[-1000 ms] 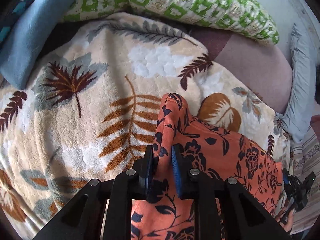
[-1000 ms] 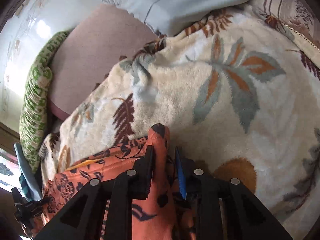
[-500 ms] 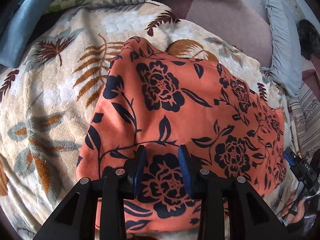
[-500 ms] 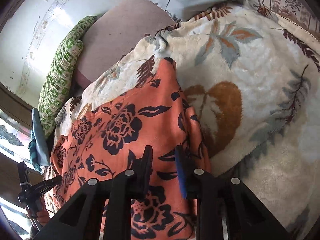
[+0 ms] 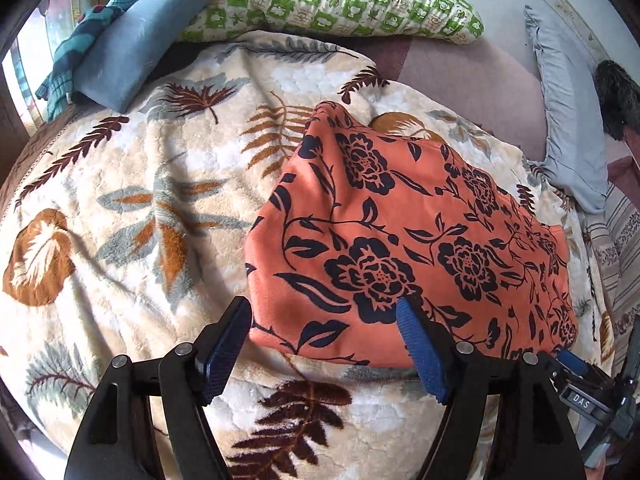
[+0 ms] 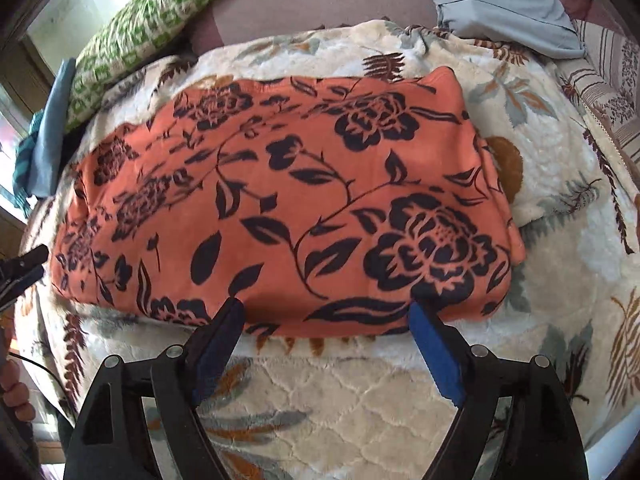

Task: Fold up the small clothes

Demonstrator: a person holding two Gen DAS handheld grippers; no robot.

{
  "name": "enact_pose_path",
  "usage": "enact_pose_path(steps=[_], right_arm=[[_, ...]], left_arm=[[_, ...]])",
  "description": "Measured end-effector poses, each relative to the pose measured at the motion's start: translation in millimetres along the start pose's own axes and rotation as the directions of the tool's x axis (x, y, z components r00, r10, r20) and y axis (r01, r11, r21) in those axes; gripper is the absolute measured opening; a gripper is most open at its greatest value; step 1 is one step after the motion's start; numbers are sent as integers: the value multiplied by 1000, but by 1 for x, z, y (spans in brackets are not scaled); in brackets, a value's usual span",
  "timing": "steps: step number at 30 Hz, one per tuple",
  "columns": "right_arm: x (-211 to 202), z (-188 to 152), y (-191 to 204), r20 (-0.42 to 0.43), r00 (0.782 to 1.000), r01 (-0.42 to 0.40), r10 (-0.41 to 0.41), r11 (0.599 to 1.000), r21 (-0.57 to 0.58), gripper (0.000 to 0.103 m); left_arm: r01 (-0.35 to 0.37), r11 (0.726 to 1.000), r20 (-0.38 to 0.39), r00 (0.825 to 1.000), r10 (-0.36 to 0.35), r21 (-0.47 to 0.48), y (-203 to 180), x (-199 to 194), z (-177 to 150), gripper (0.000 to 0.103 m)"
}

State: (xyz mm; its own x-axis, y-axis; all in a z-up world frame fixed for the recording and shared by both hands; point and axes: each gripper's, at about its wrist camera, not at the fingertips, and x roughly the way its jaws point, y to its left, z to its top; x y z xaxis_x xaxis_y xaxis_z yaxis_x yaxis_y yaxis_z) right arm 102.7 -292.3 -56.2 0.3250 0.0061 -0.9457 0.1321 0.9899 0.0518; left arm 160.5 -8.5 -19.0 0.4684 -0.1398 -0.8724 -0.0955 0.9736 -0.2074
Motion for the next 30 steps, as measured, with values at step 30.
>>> enact_pose_path(steps=[30], right_arm=[[-3,-17,172,141,984,-32,110,885,-465,85]], left_arm=[[-18,999,-112,994,15,-28,72,40,58,73]])
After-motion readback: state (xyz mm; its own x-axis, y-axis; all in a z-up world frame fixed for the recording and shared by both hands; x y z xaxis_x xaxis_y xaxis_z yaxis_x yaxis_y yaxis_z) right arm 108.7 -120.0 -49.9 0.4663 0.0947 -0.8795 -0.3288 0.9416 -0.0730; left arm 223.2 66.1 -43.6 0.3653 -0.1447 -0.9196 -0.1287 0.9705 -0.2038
